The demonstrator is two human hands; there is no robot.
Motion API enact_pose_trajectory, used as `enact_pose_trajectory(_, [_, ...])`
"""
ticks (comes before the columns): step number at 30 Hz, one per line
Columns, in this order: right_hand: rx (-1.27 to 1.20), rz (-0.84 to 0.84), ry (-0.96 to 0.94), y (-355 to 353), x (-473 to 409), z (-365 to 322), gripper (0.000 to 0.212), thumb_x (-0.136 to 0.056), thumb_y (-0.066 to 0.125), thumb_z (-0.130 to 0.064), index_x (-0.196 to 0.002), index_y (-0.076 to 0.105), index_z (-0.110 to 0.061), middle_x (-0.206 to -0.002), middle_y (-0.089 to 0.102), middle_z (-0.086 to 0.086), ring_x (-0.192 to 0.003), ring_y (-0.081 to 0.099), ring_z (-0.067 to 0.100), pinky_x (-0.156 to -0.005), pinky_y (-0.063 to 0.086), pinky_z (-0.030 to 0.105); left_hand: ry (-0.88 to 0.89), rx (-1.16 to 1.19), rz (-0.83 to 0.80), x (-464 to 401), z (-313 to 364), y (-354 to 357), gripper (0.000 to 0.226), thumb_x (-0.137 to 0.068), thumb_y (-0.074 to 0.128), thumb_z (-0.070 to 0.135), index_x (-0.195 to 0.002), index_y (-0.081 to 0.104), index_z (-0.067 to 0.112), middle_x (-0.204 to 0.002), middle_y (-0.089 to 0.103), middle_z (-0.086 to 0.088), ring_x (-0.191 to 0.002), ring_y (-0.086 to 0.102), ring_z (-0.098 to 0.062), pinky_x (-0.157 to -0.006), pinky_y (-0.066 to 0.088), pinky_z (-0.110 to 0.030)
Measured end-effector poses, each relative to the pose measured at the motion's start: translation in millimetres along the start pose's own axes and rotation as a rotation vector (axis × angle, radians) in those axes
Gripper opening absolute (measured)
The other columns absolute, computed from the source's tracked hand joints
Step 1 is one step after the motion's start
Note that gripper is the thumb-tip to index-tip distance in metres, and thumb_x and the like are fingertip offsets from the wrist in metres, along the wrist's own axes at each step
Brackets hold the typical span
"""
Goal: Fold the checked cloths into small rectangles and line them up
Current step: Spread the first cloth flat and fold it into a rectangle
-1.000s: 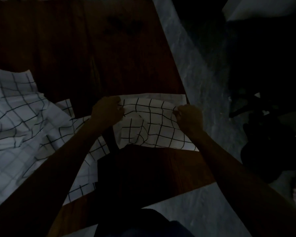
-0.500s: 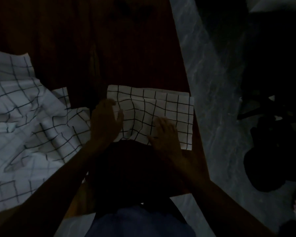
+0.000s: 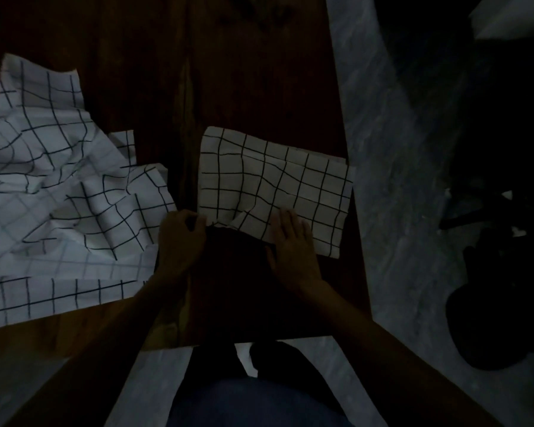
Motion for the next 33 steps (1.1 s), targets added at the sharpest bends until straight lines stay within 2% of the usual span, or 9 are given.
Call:
enact_pose_trajectory(6, [0.063,0.024,0.049,-3,-6,-8,0.073,-0.075,0.066,-0.008,-0.142,0.035,-0.003,-0.145,0.038,0.023,-0.135,0.035,0.041,-0.11,0.022,0.053,-0.065,0.181,-0.016,4,-1,-12,0.023,-0.095,0.049,0.023,-0.098,0.062,0.003,-0.092,0.058,-0.009,-0.084,0.054,-0.019,-0.072,0.04,-0.031])
enact_pose_trajectory(11, [0.103,0.028,0.012,-7,-5,2,0.057,-0.085,0.042,-0.015,-0.14,0.038,0.0,-0.143,0.041,0.023,-0.134,0.037,0.04,-0.109,0.023,0.055,-0.095,0.111,0.04,-2,-14,-23,0.026,-0.096,0.047,0.021,-0.087,0.061,0.0,-0.079,0.058,-0.011,-0.073,0.052,-0.021,-0.058,0.034,-0.027])
enact_pose_trajectory(14, [0.106,0.005,-0.008,-11,-4,14,0.059,-0.086,0.041,-0.018,-0.142,0.034,-0.002,-0.148,0.034,0.022,-0.139,0.026,0.038,-0.111,0.017,0.055,-0.131,0.03,0.05,-2,-24,-28,0.027,-0.093,0.05,0.02,-0.081,0.06,-0.002,-0.07,0.055,-0.01,-0.064,0.048,-0.02,-0.051,0.03,-0.023])
enact_pose_trajectory(17, [0.071,-0.067,-0.025,-14,-4,20,0.07,-0.088,0.049,-0.012,-0.149,0.016,-0.007,-0.156,0.012,0.017,-0.143,-0.002,0.031,-0.114,-0.006,0.047,-0.109,0.022,0.163,5,-20,-35,0.022,-0.089,0.056,0.019,-0.08,0.06,0.0,-0.072,0.056,-0.011,-0.067,0.05,-0.02,-0.057,0.039,-0.029])
enact_pose_trajectory(20, [0.03,-0.078,-0.033,-17,-1,19,0.074,-0.083,0.045,-0.005,-0.15,0.016,-0.013,-0.158,0.008,0.014,-0.146,-0.004,0.03,-0.116,-0.009,0.045,0.136,-0.056,0.26,8,1,-33,0.016,-0.085,0.06,0.015,-0.092,0.055,0.001,-0.089,0.052,-0.014,-0.083,0.049,-0.024,-0.069,0.039,-0.031])
enact_pose_trajectory(24, [-0.124,0.033,0.009,-18,-2,10,0.062,-0.081,0.037,-0.013,-0.143,0.037,-0.014,-0.154,0.027,0.011,-0.145,0.012,0.028,-0.118,0.004,0.044,0.526,-0.211,-0.041,11,31,6,0.039,-0.09,0.051,0.025,-0.124,0.049,0.008,-0.128,0.049,-0.017,-0.118,0.046,-0.032,-0.095,0.041,-0.043])
enact_pose_trajectory(26, [-0.157,0.049,0.045,-15,-9,3,0.054,-0.091,0.033,-0.026,-0.144,0.034,-0.016,-0.155,0.024,0.01,-0.146,0.01,0.025,-0.117,0.002,0.038,0.529,-0.355,-0.197,16,29,29,0.057,-0.095,0.043,0.036,-0.145,0.026,0.015,-0.153,0.02,-0.016,-0.141,0.019,-0.033,-0.113,0.021,-0.048])
enact_pose_trajectory(28, [-0.127,-0.005,0.058,-8,-17,0,0.053,-0.098,0.028,-0.038,-0.147,0.025,-0.019,-0.158,0.014,0.009,-0.146,0.003,0.023,-0.117,-0.002,0.038,0.48,-0.462,-0.292,22,11,47,0.067,-0.093,0.02,0.054,-0.15,0.001,0.024,-0.156,-0.011,-0.009,-0.144,-0.01,-0.024,-0.116,-0.001,-0.044])
enact_pose_trajectory(33, [-0.038,-0.148,0.028,7,-20,11,0.064,-0.098,0.027,-0.051,-0.151,0.004,-0.024,-0.159,-0.01,0.006,-0.144,-0.017,0.02,-0.113,-0.013,0.039,0.379,-0.531,-0.341,42,-33,59,0.075,-0.083,0.004,0.069,-0.144,-0.018,0.032,-0.152,-0.025,-0.004,-0.14,-0.026,-0.019,-0.115,-0.012,-0.045])
Point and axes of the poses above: each hand's wrist, its own x-axis away from the middle knuckle, its own y-axis out of the palm, z = x × y, the point moved 3 cm from there along -x, towards the middle knuckle
